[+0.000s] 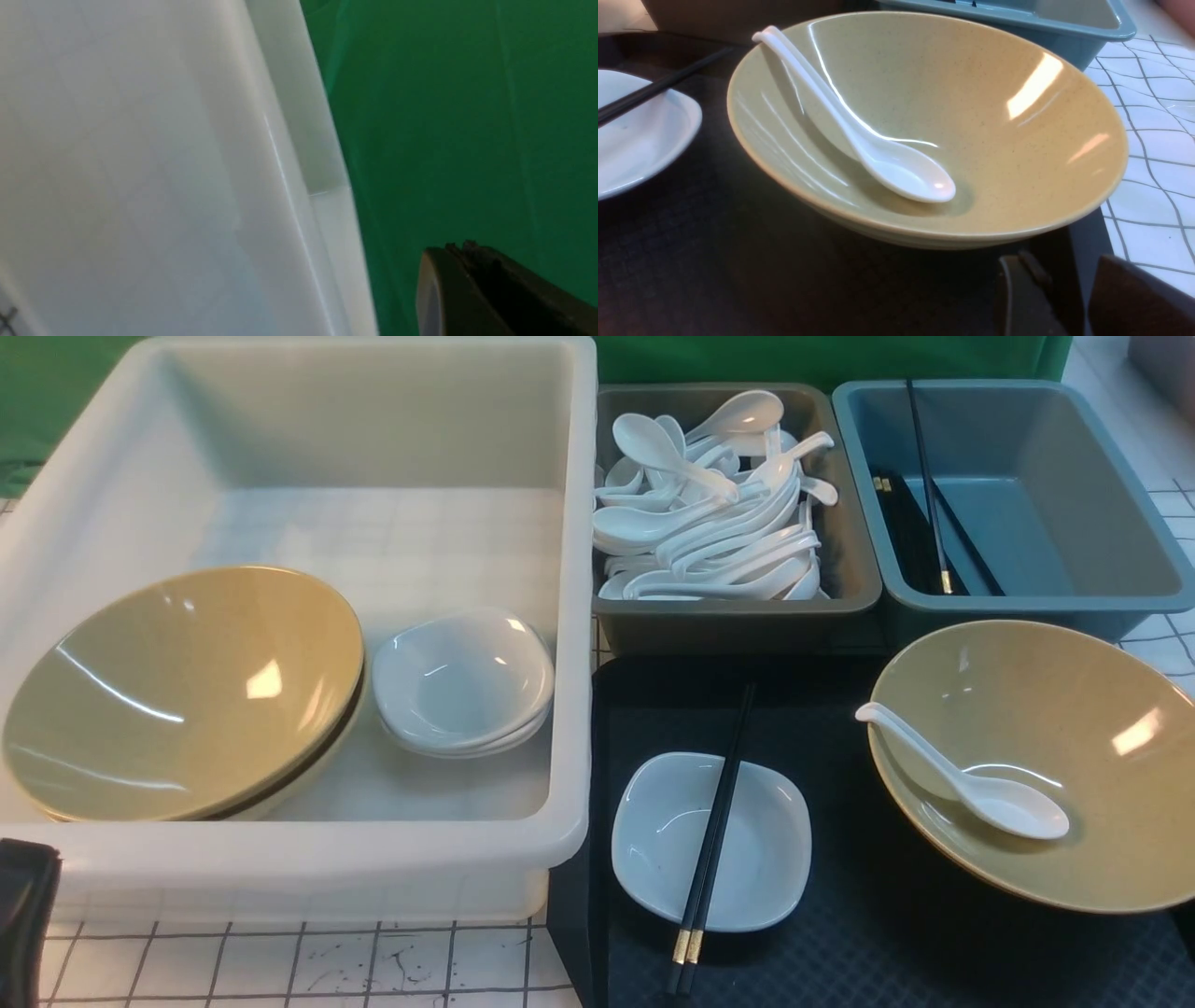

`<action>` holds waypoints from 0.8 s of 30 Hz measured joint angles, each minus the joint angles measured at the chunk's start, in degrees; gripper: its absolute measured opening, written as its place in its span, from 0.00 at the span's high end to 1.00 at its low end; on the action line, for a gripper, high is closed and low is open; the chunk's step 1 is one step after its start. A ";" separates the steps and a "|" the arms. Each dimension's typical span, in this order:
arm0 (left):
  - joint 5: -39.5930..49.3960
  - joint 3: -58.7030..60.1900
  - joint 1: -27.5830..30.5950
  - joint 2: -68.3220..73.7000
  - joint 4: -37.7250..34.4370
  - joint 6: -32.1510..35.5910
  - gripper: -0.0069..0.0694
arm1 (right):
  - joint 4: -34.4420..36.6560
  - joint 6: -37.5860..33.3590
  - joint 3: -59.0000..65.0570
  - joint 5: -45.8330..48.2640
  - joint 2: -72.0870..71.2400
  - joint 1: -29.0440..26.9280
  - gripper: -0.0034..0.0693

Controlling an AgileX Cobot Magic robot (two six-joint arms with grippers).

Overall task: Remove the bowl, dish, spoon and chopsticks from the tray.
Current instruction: Use the left arm to grab the chopsticks

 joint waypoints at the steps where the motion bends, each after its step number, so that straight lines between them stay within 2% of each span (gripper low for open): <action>1: -0.18 0.00 0.00 0.00 -1.91 -0.02 0.91 | 0.00 0.00 0.00 0.00 0.00 0.00 0.63; 10: 1.60 0.00 0.00 0.00 -4.86 2.31 0.91 | 0.89 1.17 0.06 -0.59 0.00 0.00 0.63; 12: 1.60 0.00 0.00 0.00 -5.90 2.56 0.91 | 3.34 4.13 0.17 -1.40 0.00 0.00 0.63; 13: 1.34 0.00 0.00 0.00 -6.95 2.81 0.91 | 7.01 8.74 0.35 -2.47 0.00 0.00 0.63; 16: 2.09 0.00 0.00 0.00 -8.21 3.25 0.91 | 11.40 16.46 0.78 -5.02 0.00 0.00 0.63; 20: 8.46 -3.14 0.00 0.00 -7.12 7.46 0.91 | 12.95 24.80 0.98 -8.36 0.00 0.00 0.63; 24: 15.66 -10.04 0.00 0.00 -6.10 13.95 0.91 | 13.18 27.66 0.98 -9.73 0.00 0.07 0.63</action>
